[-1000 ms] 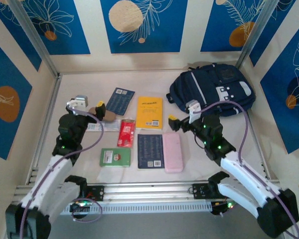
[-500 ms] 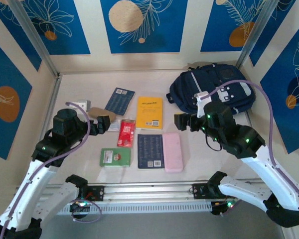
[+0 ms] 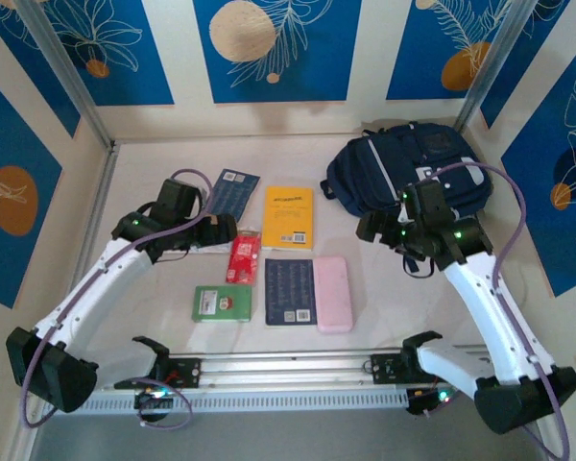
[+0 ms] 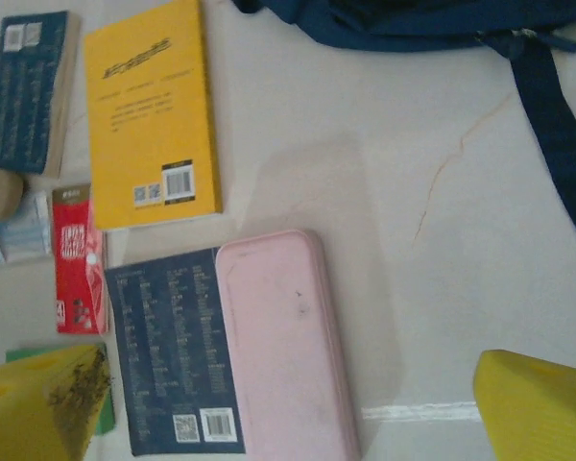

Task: Pack books, pencil case, and school supplies into a backpack

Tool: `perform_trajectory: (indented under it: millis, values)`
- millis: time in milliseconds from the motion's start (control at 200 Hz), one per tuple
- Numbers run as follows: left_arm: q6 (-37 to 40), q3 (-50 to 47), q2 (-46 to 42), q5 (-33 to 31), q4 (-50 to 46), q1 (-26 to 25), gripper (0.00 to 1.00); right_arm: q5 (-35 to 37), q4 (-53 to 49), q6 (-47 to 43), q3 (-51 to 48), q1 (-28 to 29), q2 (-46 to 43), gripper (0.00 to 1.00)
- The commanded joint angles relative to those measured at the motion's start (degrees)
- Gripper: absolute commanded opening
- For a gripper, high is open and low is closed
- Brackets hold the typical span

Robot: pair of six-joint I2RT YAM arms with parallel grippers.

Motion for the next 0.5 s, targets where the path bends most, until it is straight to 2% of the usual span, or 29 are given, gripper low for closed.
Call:
perform_trajectory:
  millis: [0,120,180,260,380,495]
  values:
    - [-1.0,1.1,-0.7,0.2,-3.3,-2.5,1.00,-3.6,4.1,11.8,-0.7,-3.5,0.8,0.89]
    - [-2.4,-0.9,-2.6,1.1,-2.9,-3.4,1.00,-5.3,8.4,21.9,-1.8,-7.2,6.8,0.83]
    - [-2.5,-1.6,-3.1,2.5,-3.1,-3.6,1.00,-5.9,11.0,23.7,-1.4,-7.7,10.5,0.80]
    - [-1.9,-1.8,-3.6,3.3,-4.1,-4.0,1.00,-5.2,13.5,16.5,2.8,-6.1,16.8,0.81]
    - [-1.3,-2.0,-4.8,3.2,-6.5,-4.4,1.00,2.1,8.0,3.1,16.2,-2.6,31.9,0.91]
    - [-1.8,-3.3,-7.1,4.4,-6.6,-4.4,1.00,7.0,4.6,-3.6,25.3,-1.4,42.5,0.92]
